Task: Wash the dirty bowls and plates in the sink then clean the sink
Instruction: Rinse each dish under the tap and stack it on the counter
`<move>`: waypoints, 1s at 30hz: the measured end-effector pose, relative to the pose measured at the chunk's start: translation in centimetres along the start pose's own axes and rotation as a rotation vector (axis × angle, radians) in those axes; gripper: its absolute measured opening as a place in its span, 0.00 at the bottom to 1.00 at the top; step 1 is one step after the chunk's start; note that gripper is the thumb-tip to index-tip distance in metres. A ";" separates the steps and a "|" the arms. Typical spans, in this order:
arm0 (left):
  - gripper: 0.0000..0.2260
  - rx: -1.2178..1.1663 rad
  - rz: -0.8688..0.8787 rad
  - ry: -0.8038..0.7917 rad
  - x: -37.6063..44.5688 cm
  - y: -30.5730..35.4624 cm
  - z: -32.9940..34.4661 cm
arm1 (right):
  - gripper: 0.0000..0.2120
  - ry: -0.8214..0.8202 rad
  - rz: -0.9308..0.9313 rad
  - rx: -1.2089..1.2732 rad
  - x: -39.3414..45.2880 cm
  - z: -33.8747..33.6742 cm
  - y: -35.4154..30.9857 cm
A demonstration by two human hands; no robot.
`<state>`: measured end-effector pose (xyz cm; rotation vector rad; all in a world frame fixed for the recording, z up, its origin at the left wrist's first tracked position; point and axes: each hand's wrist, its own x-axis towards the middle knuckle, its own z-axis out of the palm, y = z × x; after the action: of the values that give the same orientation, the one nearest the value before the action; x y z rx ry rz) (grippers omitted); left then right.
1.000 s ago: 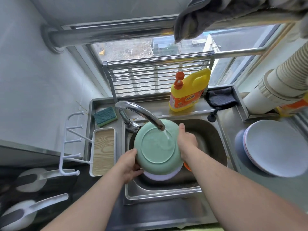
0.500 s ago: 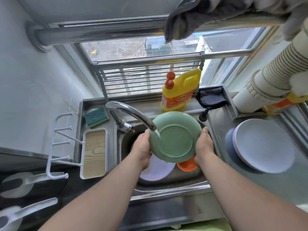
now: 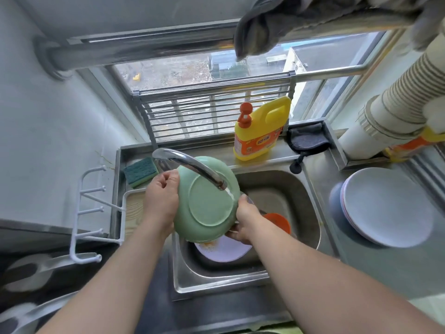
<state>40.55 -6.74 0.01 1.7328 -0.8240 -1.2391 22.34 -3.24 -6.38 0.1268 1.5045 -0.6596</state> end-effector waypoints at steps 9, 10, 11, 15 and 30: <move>0.10 -0.107 -0.219 0.279 -2.9 -5.6 -2.3 | 0.22 -0.017 -0.031 -0.140 -0.2 -0.6 0.7; 0.11 -0.118 -0.247 0.258 -3.4 -6.1 -1.8 | 0.20 -0.001 -0.057 -0.127 -0.2 -1.3 0.5; 0.12 -0.124 -0.288 0.223 -3.9 -6.7 -1.2 | 0.21 0.015 -0.087 -0.112 0.1 -2.1 0.3; 0.14 -0.060 -0.434 0.044 -4.8 -7.5 1.6 | 0.21 0.112 -0.200 -0.114 0.1 -5.7 -1.3; 0.25 -0.151 -0.652 -0.287 -4.5 -2.2 4.9 | 0.14 0.229 -0.498 -0.251 -6.6 -10.1 -3.8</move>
<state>34.58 -3.13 -0.91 1.7806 -0.2977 -1.9598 12.13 0.51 0.13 -0.3886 1.8472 -0.8628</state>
